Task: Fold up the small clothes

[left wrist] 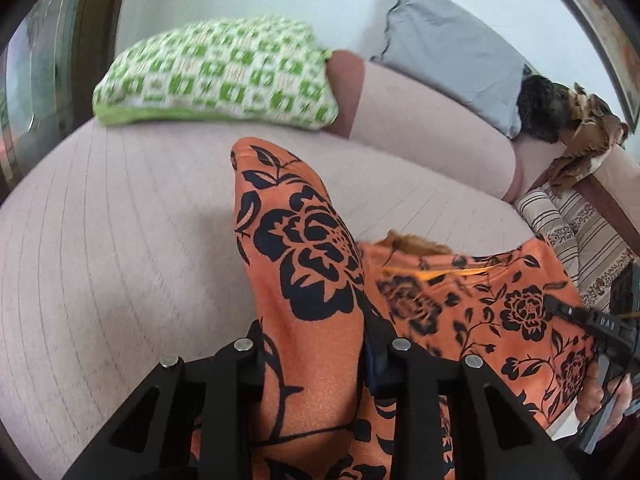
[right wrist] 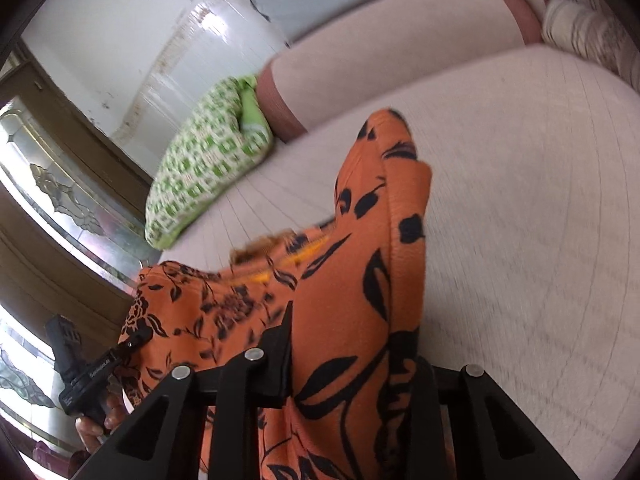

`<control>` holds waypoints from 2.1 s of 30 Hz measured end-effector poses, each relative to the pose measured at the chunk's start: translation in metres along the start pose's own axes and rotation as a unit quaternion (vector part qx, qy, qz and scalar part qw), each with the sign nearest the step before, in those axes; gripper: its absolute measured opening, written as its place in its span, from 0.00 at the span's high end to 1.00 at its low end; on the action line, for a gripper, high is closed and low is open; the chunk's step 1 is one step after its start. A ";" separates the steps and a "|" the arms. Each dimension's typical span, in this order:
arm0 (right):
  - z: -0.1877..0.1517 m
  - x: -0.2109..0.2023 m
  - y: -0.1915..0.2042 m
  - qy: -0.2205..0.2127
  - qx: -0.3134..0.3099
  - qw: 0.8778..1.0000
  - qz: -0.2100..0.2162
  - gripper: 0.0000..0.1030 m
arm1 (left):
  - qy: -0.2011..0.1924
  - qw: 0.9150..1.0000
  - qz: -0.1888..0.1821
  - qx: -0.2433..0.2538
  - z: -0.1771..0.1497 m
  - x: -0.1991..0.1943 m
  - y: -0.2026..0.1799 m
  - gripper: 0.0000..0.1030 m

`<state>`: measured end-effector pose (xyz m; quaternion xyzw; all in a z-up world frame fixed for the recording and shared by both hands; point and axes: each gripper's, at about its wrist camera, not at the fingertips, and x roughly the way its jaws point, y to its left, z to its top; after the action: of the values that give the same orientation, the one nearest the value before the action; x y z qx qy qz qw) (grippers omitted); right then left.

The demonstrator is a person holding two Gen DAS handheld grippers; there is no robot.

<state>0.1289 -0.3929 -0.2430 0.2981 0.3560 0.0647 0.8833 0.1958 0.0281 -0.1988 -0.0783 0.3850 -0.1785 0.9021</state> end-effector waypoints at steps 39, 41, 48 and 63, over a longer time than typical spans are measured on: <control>-0.002 0.010 0.013 0.068 -0.030 0.992 -0.104 0.52 | 0.044 0.958 0.263 0.108 -0.019 0.004 -0.060 0.21; -0.008 -0.016 0.026 0.011 -0.037 0.995 -0.090 0.52 | 0.020 0.960 0.256 0.111 -0.022 -0.028 -0.074 0.21; -0.049 -0.091 0.077 -0.086 -0.080 0.990 -0.074 0.48 | -0.069 0.959 0.252 0.113 0.001 -0.122 -0.122 0.20; -0.062 -0.195 0.181 -0.182 -0.166 0.966 -0.083 0.39 | -0.164 0.963 0.199 0.081 0.001 -0.246 -0.153 0.11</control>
<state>-0.0390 -0.2800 -0.0597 0.1236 0.1971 -0.0061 0.9725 -0.0011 -0.0198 0.0082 0.0446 0.2242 -0.0108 0.9735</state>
